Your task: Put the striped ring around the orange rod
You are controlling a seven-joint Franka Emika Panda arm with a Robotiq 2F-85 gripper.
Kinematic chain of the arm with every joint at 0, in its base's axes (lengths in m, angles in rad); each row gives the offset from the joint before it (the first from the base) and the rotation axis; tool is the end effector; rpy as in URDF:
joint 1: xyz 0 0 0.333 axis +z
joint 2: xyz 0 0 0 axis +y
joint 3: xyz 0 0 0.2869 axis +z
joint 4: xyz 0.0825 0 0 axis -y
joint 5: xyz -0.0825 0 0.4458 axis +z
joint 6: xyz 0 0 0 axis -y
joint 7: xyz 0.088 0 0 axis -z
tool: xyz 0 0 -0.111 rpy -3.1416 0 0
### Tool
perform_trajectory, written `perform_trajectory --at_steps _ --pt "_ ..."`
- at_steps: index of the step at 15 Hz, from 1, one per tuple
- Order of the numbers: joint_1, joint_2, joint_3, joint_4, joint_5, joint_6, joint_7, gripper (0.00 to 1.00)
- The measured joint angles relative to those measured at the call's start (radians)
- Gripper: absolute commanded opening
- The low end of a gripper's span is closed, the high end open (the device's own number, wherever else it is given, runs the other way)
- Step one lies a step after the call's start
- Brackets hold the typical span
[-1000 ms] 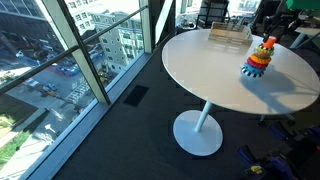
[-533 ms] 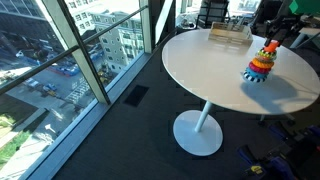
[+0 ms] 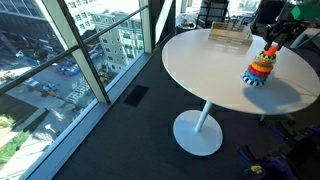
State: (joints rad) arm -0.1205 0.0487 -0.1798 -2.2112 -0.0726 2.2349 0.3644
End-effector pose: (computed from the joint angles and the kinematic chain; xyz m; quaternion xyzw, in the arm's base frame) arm 0.5515 -0.1736 0.2831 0.9519 -0.3045 -0.0111 0.0330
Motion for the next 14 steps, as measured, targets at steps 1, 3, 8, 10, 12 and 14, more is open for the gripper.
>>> perform_trajectory --at_steps 1,3,8,10,12,14 --pt "0.0 -0.001 0.0 -0.007 0.0 0.012 -0.004 0.2" --pt "-0.001 -0.008 0.0 -0.018 0.003 0.028 -0.018 0.7" --pt "-0.001 -0.035 0.0 -0.041 0.008 0.046 -0.05 0.99" --pt "-0.001 -0.054 0.001 -0.044 0.009 0.041 -0.069 1.0" --pt "-0.001 -0.074 0.001 -0.044 0.009 0.026 -0.097 1.0" --pt "-0.001 -0.097 0.004 -0.044 0.009 -0.009 -0.124 1.0"
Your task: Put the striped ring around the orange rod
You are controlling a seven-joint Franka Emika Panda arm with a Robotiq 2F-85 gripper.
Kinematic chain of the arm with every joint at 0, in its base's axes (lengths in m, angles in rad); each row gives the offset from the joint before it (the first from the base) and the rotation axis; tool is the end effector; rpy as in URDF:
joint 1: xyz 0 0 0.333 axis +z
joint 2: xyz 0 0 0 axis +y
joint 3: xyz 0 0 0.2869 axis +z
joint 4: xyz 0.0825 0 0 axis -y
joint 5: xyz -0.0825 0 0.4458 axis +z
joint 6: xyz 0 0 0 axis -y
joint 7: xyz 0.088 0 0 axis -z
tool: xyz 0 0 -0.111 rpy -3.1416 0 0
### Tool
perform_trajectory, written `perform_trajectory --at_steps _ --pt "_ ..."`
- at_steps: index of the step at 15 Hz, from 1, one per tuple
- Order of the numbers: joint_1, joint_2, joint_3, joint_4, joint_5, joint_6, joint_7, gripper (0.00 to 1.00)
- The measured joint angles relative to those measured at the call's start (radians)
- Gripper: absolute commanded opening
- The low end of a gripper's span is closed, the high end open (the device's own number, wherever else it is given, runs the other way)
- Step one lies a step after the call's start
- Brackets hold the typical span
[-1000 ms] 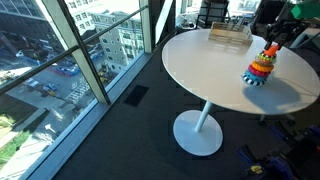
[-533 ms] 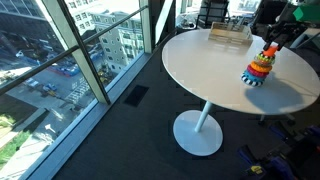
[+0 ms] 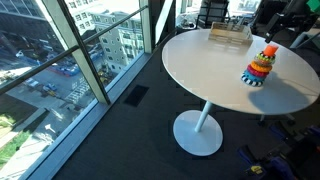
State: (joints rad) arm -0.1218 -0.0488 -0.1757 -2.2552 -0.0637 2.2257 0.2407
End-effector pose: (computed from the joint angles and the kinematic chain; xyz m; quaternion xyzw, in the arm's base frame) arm 0.5408 -0.1678 0.3156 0.9687 -0.2472 0.0087 0.0214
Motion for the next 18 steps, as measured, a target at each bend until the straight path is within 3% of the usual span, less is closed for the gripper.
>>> perform_trajectory --at_steps 12,18 --pt "0.006 -0.169 0.066 0.034 0.0 -0.397 -0.132 1.0" --pt "0.025 -0.286 0.09 0.041 0.0 -0.469 -0.157 1.0"
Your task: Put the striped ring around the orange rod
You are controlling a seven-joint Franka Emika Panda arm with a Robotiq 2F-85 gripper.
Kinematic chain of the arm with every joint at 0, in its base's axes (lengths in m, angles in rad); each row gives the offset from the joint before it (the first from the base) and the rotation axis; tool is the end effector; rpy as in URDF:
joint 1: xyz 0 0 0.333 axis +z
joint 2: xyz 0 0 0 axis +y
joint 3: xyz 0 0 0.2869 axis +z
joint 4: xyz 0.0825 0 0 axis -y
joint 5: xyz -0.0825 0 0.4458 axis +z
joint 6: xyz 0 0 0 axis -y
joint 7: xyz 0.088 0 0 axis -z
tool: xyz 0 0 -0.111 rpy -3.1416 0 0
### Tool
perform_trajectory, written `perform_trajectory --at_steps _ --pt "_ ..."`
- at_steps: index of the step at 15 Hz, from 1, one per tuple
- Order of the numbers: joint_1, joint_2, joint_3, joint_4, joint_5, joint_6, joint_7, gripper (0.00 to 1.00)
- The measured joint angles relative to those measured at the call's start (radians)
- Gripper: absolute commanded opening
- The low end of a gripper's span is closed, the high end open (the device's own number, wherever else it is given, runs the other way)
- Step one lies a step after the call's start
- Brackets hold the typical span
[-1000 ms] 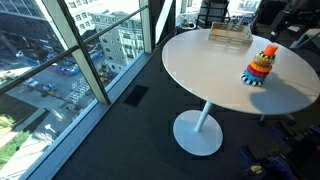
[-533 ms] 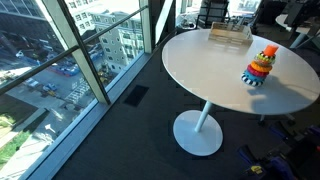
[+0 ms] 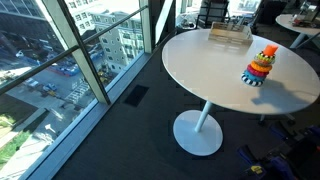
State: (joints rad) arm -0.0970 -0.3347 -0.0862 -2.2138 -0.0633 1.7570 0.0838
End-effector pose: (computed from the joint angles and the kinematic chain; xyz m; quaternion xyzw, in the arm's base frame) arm 0.4978 -0.0992 0.4529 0.9905 -0.1219 -0.0622 0.0136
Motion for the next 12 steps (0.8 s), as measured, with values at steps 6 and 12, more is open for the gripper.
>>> perform_trajectory --at_steps 6,12 --pt "0.017 -0.099 0.009 -0.003 0.001 0.0 -0.018 1.0" --pt "0.02 -0.109 0.013 -0.014 0.005 0.002 -0.018 1.0"
